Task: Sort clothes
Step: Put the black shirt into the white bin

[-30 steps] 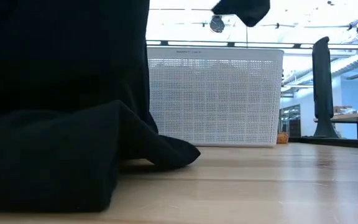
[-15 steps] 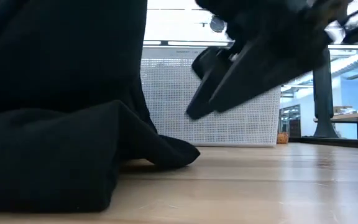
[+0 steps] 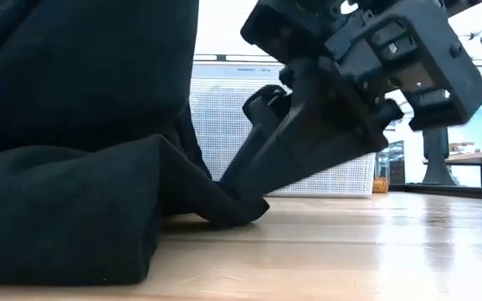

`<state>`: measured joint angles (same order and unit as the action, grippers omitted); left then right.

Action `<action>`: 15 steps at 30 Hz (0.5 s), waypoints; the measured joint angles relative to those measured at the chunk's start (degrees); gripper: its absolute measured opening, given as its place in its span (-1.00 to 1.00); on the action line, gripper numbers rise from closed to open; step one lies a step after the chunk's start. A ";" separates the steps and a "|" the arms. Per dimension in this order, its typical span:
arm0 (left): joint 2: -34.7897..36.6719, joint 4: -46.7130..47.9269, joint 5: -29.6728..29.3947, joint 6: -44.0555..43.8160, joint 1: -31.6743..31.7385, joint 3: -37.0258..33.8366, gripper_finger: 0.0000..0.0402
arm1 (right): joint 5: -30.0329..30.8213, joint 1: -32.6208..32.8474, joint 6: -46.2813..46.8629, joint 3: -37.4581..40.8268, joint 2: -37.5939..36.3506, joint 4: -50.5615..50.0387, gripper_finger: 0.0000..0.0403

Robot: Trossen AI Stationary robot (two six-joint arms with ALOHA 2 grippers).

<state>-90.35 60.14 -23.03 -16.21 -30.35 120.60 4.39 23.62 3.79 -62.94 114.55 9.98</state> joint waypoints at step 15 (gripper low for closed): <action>-0.22 -0.02 -0.97 0.07 0.00 0.00 -0.97 | -1.29 -0.11 0.00 -3.30 -3.25 -11.30 -0.98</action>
<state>-90.56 60.12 -24.00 -16.14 -30.35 120.60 3.10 23.50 3.79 -66.24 111.30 -1.31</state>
